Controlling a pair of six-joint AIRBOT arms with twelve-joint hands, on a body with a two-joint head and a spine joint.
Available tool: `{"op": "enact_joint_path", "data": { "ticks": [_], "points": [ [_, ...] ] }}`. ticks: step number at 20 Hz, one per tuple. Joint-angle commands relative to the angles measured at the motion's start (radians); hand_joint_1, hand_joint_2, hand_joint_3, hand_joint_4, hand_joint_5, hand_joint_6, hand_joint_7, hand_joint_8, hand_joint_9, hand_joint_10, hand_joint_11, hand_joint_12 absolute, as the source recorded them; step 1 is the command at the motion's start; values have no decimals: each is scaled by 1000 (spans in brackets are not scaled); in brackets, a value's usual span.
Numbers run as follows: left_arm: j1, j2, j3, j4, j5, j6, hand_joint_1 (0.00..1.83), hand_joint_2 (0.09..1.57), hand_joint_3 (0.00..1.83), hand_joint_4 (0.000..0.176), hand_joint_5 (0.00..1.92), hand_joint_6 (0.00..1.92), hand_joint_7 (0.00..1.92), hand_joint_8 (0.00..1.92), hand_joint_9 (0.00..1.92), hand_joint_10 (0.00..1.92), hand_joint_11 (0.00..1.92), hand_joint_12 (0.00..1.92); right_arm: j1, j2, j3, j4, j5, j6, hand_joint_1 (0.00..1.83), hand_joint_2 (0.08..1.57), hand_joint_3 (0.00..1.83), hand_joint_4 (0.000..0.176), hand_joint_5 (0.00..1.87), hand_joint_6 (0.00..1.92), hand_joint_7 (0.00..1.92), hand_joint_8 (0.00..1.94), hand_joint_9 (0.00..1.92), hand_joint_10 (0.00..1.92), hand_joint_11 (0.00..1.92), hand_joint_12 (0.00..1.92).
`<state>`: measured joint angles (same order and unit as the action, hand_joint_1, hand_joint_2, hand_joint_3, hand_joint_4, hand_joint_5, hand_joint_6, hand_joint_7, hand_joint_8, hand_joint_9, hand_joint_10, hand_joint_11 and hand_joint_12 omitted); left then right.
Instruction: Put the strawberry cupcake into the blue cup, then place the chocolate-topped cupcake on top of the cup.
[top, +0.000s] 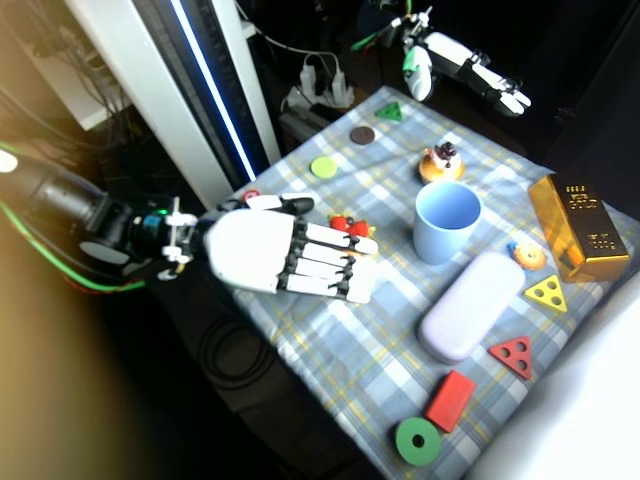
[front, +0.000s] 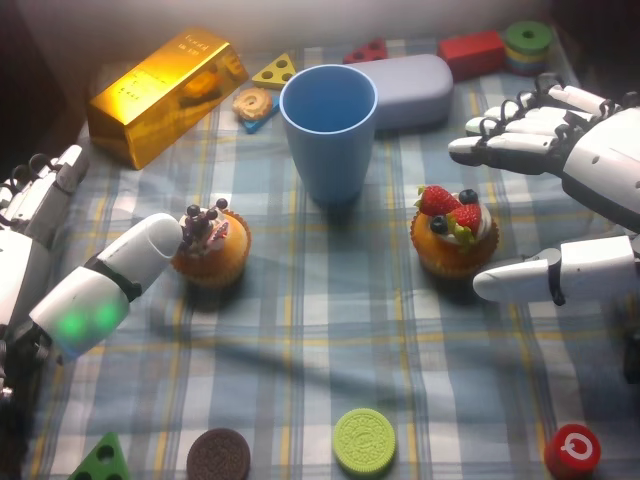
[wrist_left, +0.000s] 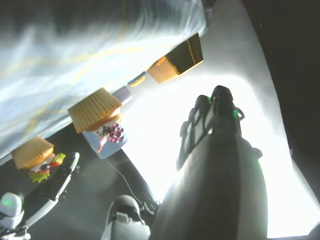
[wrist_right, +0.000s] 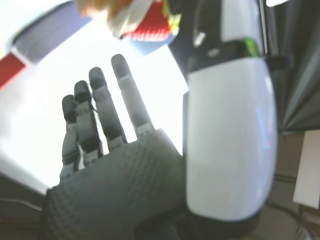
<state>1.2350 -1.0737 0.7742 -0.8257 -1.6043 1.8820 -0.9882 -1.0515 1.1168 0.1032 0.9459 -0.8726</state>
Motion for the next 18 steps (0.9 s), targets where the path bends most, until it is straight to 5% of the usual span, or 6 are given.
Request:
{"op": "enact_joint_path", "data": {
  "ticks": [1, 2, 5, 11, 14, 18],
  "points": [
    [-8, 6, 5, 49, -104, -4, 122, 785, 0, 31, 133, 2, 123, 3, 82, 3, 0, 0, 15, -9, 7, -1, 106, 9, 203, 871, 0, 29, 378, 0, 375, 0, 364, 5, 20, 861],
    [-8, 6, 4, 49, -105, -4, 118, 778, 0, 47, 124, 0, 124, 3, 78, 1, 0, 0, 16, -18, 13, -1, 100, 9, 167, 878, 0, 20, 378, 0, 388, 0, 373, 2, 3, 914],
    [-7, 7, 3, 49, -107, -5, 105, 785, 0, 33, 130, 1, 134, 4, 96, 5, 0, 0, 30, -63, 45, -2, 68, 9, 173, 896, 2, 0, 367, 0, 418, 1, 360, 2, 0, 788],
    [-7, 8, 2, 49, -111, -5, 63, 792, 2, 56, 101, 0, 79, 0, 39, 0, 0, 0, 40, -115, 94, -2, 24, 16, 179, 871, 0, 43, 408, 10, 433, 13, 341, 8, 21, 728],
    [-6, 9, 1, 49, -114, -5, 53, 809, 7, 37, 101, 0, 85, 2, 41, 1, 0, 0, 40, -124, 103, -2, 11, 16, 130, 869, 0, 35, 420, 4, 539, 15, 383, 11, 4, 683],
    [-4, 13, -3, 49, -119, -5, 15, 808, 6, 24, 78, 0, 87, 2, 27, 2, 0, 0, 39, -140, 107, -3, 0, 16, 158, 889, 3, 64, 519, 3, 721, 8, 492, 10, 0, 625]
  ]
}}
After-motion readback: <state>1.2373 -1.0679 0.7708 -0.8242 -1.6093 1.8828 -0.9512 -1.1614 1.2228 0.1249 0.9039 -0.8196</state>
